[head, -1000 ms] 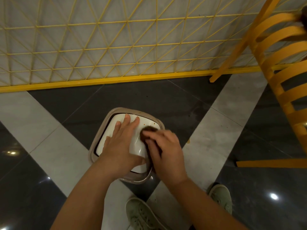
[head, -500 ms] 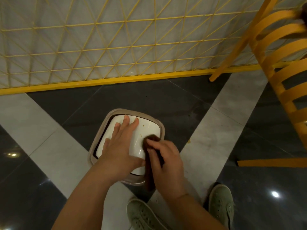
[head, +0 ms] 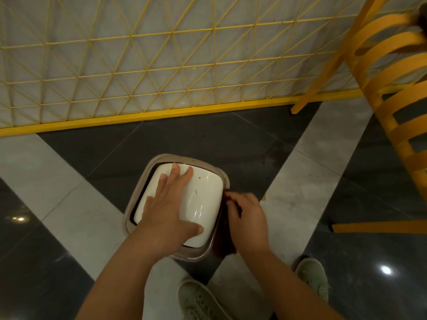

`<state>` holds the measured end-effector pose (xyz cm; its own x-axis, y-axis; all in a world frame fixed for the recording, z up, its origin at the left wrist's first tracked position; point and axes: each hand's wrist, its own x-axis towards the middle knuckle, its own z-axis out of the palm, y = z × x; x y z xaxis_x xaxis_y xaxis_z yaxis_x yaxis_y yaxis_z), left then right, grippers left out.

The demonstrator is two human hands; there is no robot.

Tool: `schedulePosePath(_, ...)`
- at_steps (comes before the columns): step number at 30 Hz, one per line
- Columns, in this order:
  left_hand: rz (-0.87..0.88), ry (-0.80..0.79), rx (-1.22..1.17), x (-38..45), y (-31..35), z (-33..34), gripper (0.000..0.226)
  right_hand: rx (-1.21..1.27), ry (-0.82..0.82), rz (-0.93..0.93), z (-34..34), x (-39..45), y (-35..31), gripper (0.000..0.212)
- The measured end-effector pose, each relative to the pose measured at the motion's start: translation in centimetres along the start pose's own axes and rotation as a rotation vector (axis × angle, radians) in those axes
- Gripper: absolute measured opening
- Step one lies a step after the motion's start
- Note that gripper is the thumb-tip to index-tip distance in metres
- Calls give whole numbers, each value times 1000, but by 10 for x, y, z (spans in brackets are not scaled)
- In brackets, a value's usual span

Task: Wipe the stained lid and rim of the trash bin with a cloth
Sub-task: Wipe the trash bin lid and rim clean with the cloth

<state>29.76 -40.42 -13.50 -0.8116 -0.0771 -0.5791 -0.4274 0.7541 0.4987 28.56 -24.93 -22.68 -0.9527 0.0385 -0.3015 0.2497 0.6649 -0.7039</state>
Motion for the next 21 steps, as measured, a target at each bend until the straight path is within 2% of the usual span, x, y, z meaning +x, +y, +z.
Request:
schedulePosePath(2,-2,2,5,0,1,0,114,-59,29,-48,-3,23,-10,26)
schedulePosePath(6,-15,0,6,1,1,0,115,-131,-57,-27,-6,55,-23,30)
schedulePosePath(12,-11,1,20,1,1,-1,114,-161,-143,54,-9,13,-6,28)
schedulePosePath(17,-8,13,25,1,1,1,114,-79,-69,40,-9,31,-16,28)
schedulePosePath(21,-12,8,27,1,1,1,114,-103,-58,14,-5,48,-21,29)
